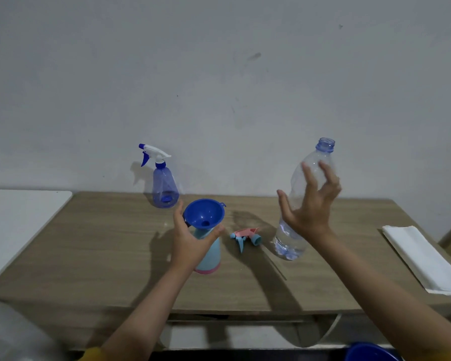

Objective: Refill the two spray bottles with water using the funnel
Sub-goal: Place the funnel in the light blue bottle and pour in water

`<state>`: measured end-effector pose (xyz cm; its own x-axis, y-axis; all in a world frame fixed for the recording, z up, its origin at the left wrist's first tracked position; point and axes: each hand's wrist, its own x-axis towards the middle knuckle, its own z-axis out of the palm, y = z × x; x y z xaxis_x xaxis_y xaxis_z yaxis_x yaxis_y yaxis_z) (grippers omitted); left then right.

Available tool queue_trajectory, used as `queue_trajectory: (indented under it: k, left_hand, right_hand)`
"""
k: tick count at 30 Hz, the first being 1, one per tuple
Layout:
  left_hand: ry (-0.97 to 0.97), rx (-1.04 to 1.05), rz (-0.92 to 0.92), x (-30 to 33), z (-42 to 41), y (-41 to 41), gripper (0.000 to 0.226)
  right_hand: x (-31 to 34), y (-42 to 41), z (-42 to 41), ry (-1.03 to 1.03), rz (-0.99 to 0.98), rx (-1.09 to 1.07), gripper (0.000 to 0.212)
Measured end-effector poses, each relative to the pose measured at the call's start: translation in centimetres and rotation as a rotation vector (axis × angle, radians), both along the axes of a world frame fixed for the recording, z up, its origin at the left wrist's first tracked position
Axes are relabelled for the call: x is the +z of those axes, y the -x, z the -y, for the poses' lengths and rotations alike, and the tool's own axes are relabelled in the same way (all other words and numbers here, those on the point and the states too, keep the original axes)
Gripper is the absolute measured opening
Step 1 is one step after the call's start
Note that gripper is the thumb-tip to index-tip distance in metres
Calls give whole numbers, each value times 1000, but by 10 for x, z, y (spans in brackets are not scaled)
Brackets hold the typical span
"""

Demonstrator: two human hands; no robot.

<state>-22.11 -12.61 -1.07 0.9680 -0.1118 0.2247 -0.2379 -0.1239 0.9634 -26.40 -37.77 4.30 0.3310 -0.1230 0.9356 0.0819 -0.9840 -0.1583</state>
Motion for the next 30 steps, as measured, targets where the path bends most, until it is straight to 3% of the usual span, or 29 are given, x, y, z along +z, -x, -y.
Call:
queue_trajectory:
  k: [4, 6, 8, 11, 13, 17, 24, 30]
  left_hand:
    - [-60, -9, -14, -12, -2, -3, 108]
    - [-89, -5, -69, -21, -5, -6, 101]
    - [-117, -24, -137, -31, -6, -11, 89]
    - [-132, -33, -195, -40, -9, -14, 59]
    - [-150, -18, -207, -41, -9, -15, 52]
    - [-213, -32, -188, -46, -10, -17, 57]
    - [-257, -16, -114, -51, -13, -19, 68]
    - [-238, -22, -54, -57, -14, -17, 68]
  right_hand:
    - [7, -1, -60, -9, -116, 378, 36]
    - [9, -6, -88, -35, -226, 504, 37]
    - [14, -13, -107, -92, -469, 597, 51]
    - [20, -30, -126, -103, -919, 526, 86]
    - [25, -43, -135, -27, -1109, 426, 100]
    - [29, -67, -145, 81, -1332, 371, 98]
    - [47, -64, -131, 14, -1248, 378, 73]
    - [47, -21, -100, -383, -983, 469, 54]
